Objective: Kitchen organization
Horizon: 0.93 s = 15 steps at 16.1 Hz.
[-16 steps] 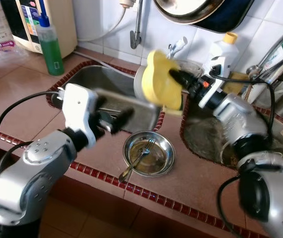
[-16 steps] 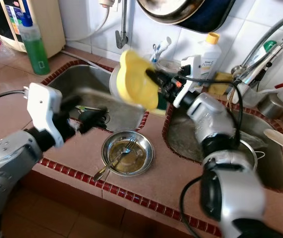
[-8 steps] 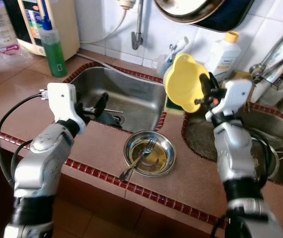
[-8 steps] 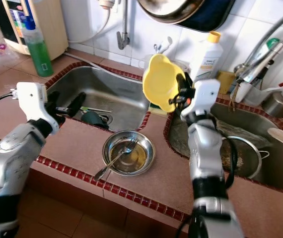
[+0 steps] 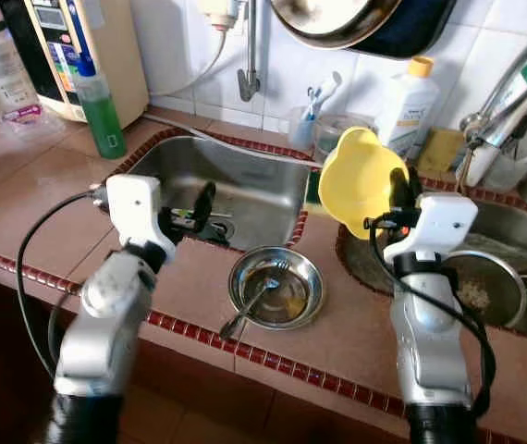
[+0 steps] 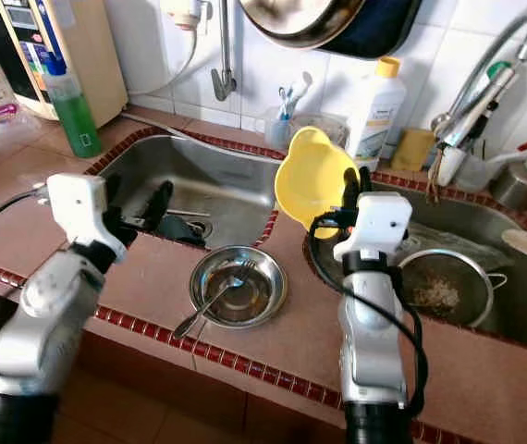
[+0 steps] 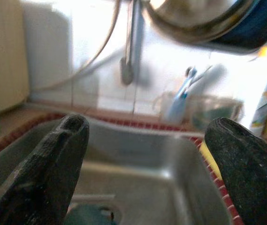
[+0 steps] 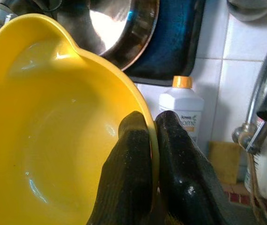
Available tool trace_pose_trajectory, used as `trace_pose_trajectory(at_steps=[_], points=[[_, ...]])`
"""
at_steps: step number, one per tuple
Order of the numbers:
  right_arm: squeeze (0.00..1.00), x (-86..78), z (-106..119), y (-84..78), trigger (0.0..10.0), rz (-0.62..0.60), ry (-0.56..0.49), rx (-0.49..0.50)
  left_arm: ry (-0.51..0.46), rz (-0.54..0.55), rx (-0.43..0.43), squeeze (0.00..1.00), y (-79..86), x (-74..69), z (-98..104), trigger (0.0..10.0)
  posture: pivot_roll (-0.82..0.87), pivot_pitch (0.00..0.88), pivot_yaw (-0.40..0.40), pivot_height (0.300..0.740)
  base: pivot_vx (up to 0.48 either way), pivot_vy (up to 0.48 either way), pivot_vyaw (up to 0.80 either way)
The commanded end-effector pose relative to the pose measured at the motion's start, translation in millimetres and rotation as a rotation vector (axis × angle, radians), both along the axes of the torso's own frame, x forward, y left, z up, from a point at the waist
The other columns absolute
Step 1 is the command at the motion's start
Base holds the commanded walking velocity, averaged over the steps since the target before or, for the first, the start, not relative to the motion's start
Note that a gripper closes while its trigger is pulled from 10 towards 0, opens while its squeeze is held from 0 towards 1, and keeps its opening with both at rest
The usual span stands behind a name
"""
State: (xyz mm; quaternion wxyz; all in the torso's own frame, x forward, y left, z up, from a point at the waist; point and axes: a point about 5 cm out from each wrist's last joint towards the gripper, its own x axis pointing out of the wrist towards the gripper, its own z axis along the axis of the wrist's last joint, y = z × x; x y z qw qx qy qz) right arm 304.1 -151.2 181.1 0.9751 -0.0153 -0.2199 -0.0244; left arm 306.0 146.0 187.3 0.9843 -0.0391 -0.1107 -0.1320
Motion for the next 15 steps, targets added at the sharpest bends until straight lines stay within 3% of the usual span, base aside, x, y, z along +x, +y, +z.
trace_pose_trajectory(at_steps=[1, 4, 7, 15], points=[[0.0, -2.9, 6, 2.4, 10.0, 0.0, -0.022, -0.012, -0.062, -0.007, 0.053, 0.0, -6.3, -3.8, 3, 10.0, -0.16, 0.0, 0.014, 0.74, 0.0, 0.0, 0.0], [0.0, -8.7, 1, 2.4, 10.0, -0.005, 0.009, -0.033, -0.021, -0.067, 0.044, 0.0, -19.8, -6.3, -10, 10.0, -0.15, 0.0, 0.01, 0.74, 0.0, 0.0, 0.0], [0.0, -10.7, -1, 0.5, 10.0, -0.008, 0.027, -0.038, 0.019, -0.054, -0.018, 0.0, -18.7, -1.2, -9, 10.0, -0.16, 0.0, 0.013, 0.74, 0.0, 0.0, 0.0], [0.0, -11.1, 0, -0.9, 10.0, -0.012, 0.039, -0.046, 0.024, -0.043, 0.005, 0.0, -10.2, 2.6, -5, 10.0, -0.16, 0.0, 0.018, 0.74, 0.0, 0.426, 0.0]])
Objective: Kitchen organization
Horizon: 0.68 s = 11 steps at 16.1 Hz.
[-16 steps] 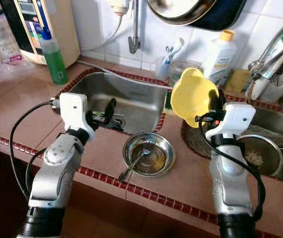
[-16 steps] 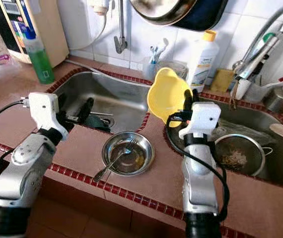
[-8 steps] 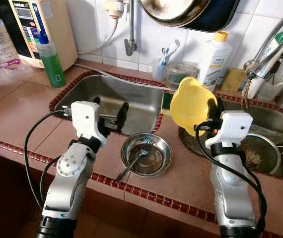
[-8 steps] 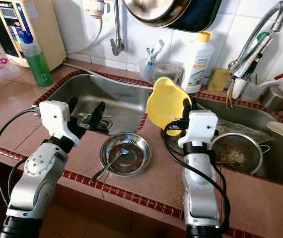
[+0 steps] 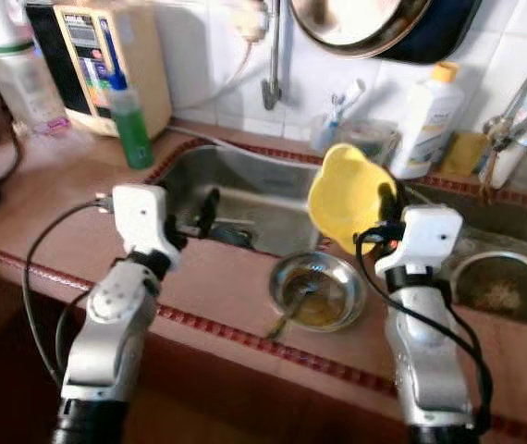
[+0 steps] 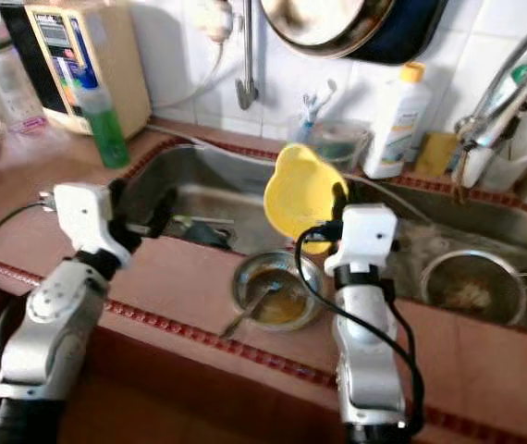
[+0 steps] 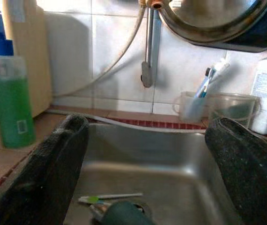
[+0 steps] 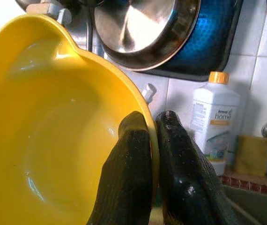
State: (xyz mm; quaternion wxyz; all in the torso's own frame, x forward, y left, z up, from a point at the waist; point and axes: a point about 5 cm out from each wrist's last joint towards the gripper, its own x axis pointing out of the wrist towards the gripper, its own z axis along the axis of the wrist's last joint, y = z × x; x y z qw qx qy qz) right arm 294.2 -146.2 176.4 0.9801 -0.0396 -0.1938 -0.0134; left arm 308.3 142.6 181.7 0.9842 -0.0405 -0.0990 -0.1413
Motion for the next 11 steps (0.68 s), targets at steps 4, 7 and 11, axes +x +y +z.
trace_pose_trajectory(at_steps=[4, 7, 11], points=[[0.0, -0.1, 4.7, -5.4, 10.0, -0.018, -0.011, 0.003, 0.007, -0.031, 0.002, 0.0, -7.8, -0.2, 0.2, 10.0, -0.16, 0.0, 0.014, 0.74, 0.0, 0.438, 0.0], [0.0, 1.3, 4.3, -4.8, 10.0, -0.014, 0.003, 0.004, 0.006, -0.024, 0.001, 0.0, -8.6, -1.7, -0.6, 10.0, -0.16, 0.0, 0.007, 0.74, 0.0, 0.0, -0.19], [0.0, 2.8, 5.8, -5.6, 10.0, -0.006, -0.001, -0.002, 0.005, -0.044, 0.022, 0.0, -9.0, -3.0, -0.8, 10.0, -0.16, 0.0, 0.005, 0.74, 0.0, 0.0, -0.69]])
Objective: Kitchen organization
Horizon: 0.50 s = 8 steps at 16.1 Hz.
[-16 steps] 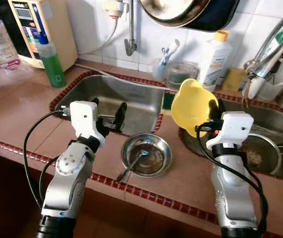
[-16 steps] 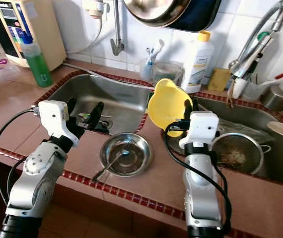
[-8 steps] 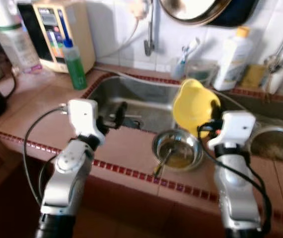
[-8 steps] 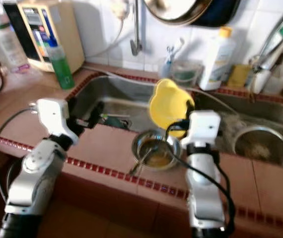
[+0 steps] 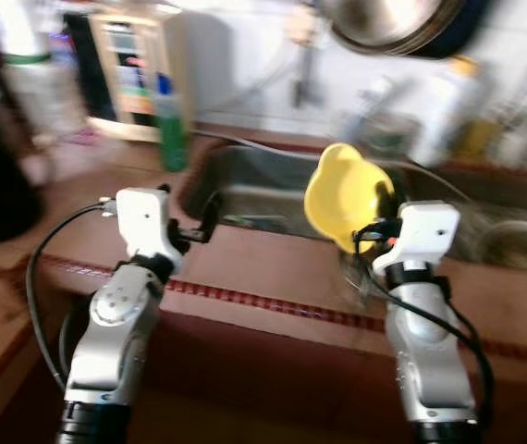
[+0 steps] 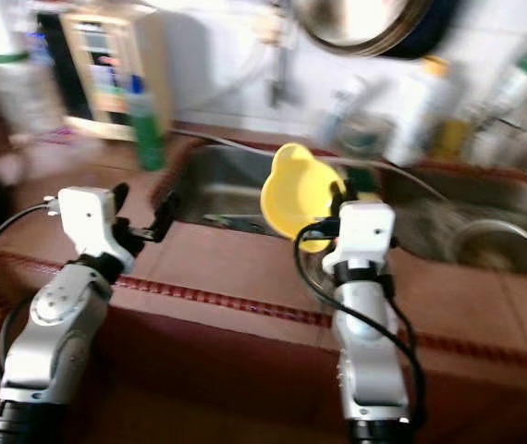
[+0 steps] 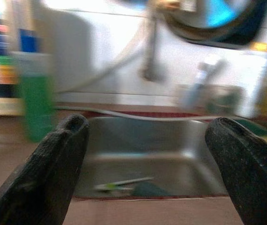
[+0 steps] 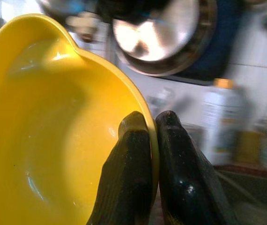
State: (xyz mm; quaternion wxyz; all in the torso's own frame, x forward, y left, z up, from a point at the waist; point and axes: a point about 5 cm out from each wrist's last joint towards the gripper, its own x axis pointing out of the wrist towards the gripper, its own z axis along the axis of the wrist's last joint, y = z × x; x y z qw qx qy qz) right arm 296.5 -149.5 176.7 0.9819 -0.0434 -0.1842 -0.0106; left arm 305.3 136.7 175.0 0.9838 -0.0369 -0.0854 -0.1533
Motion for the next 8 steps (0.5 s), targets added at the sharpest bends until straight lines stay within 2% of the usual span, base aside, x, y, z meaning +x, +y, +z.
trace_pose_trajectory(at_steps=[1, 3, 7, 8], points=[[0.0, 0.1, 5.9, -2.4, 10.0, -0.008, -0.027, 0.002, -0.019, -0.023, 0.006, 0.0, -3.3, -0.4, 5.7, 10.0, -0.16, 0.0, 0.004, 0.74, 0.0, 0.0, -0.41], [0.0, 0.6, 6.8, -0.2, 10.0, 0.002, -0.027, 0.004, -0.025, -0.052, 0.031, 0.0, -2.9, -3.2, 5.2, 10.0, -0.15, 0.0, 0.0, 0.74, 0.0, 0.0, 0.0], [0.0, 1.3, 7.8, 1.7, 10.0, 0.018, -0.033, 0.001, -0.02, -0.061, 0.021, 0.0, -0.8, -4.0, 5.6, 10.0, -0.15, 0.0, -0.002, 0.74, 0.0, 0.0, 0.0], [0.0, 1.4, 7.5, 1.6, 10.0, 0.018, -0.032, 0.001, -0.019, -0.06, 0.019, 0.0, -0.8, -4.2, 5.5, 10.0, -0.15, 0.0, -0.003, 0.74, 0.247, 0.0, 0.0]])
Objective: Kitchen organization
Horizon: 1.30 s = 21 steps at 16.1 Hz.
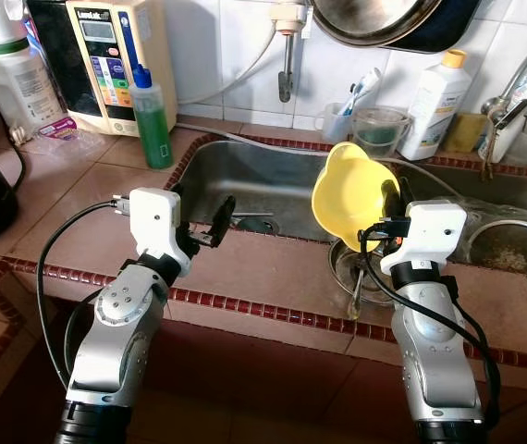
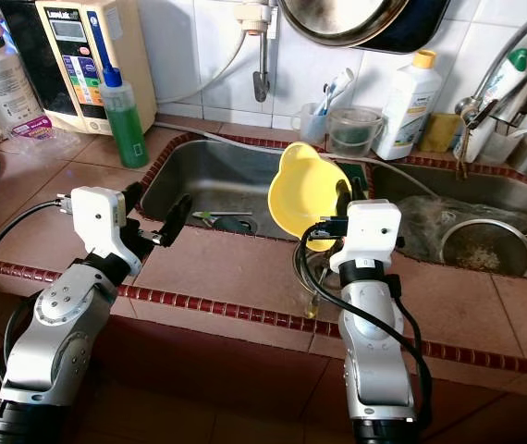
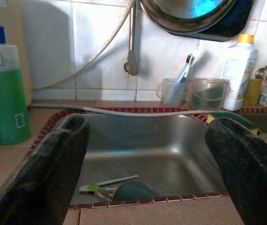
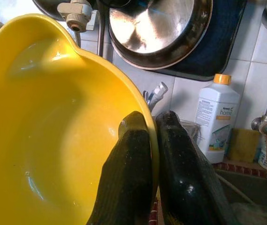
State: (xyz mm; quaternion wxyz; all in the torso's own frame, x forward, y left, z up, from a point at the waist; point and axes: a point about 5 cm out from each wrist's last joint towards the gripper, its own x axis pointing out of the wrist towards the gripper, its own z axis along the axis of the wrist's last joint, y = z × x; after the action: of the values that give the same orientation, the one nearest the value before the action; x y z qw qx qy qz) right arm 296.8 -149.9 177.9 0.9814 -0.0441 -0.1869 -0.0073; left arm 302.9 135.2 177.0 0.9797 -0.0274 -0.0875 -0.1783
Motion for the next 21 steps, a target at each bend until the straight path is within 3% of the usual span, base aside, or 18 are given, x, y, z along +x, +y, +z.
trace_pose_trajectory(at_steps=[1, 19, 21], points=[[0.0, 1.2, 5.9, 2.0, 10.0, 0.012, -0.025, 0.003, -0.008, -0.011, -0.006, 0.0, 0.9, -2.1, 3.3, 10.0, -0.15, 0.0, -0.003, 0.74, 0.255, 0.0, 0.0], [0.0, 5.0, 9.0, 2.3, 10.0, 0.017, -0.031, 0.004, -0.011, -0.015, -0.032, 0.0, -1.8, 1.1, 6.6, 10.0, -0.15, 0.0, -0.012, 0.74, 0.315, 0.0, 0.0], [0.0, 5.5, 9.0, 2.4, 10.0, 0.023, -0.025, 0.009, -0.014, -0.021, -0.093, 0.0, -2.3, -0.5, 10.0, 10.0, -0.15, 0.0, -0.013, 0.74, 0.141, 0.0, 0.0]])
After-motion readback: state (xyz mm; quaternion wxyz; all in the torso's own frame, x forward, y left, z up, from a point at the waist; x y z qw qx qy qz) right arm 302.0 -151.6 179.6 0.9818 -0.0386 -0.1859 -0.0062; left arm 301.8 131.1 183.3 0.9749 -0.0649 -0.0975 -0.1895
